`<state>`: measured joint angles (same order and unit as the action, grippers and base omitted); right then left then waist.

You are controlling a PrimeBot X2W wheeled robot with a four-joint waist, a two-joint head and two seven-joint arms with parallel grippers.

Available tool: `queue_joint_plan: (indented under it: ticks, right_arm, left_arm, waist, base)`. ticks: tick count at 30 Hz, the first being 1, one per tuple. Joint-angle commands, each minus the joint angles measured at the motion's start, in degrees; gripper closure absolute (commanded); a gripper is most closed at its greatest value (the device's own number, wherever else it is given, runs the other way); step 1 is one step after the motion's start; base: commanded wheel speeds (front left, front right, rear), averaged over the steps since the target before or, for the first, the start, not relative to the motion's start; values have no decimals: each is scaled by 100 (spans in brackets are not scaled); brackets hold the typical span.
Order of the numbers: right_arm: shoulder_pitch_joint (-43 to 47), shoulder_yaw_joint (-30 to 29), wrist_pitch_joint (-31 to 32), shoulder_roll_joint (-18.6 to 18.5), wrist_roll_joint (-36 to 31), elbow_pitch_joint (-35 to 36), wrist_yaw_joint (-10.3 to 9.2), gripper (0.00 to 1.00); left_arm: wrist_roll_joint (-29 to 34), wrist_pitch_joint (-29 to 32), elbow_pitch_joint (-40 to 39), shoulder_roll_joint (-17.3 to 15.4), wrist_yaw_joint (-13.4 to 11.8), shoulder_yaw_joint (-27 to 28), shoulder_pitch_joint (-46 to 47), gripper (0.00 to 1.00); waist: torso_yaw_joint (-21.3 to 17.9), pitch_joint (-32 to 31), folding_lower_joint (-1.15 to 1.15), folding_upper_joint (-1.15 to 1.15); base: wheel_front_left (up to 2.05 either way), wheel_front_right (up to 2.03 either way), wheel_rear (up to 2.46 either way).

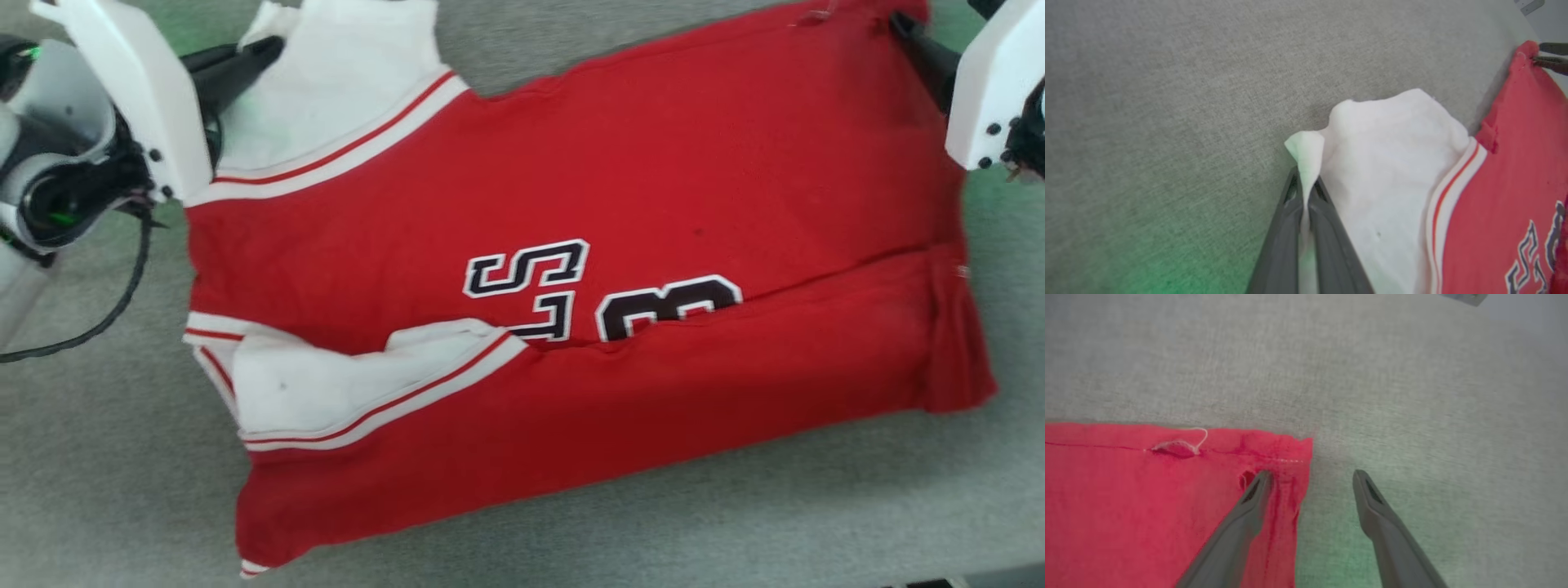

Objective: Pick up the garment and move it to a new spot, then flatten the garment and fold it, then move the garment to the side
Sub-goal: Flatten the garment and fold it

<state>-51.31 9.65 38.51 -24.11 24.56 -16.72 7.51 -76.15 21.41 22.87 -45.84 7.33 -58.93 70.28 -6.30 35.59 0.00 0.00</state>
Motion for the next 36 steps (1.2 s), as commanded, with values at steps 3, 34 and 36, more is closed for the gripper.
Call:
queue_joint_plan:
  ticks: [3,34,36]
  right_arm:
    - [-277,234,491,-130,239,-249,-5,0]
    - [4222,-1444,281,-707,1141,2304,-5,100]
    - [4490,-1584,343,-573,1112,2468,-4,100]
  left_arm:
    - [-39,-113,-96,95,17,-166,32,100]
    - [-697,-3625,-3224,-1321,10,-902,-3286,100]
    - [-685,-3652,-3221,-1254,10,-886,-3540,100]
  waist:
    - [273,122,0,0]
    - [1026,-1515,0,0]
    - [1039,-1495,0,0]
  base:
    - [0,0,0]
    - [0,0,0]
    - [0,0,0]
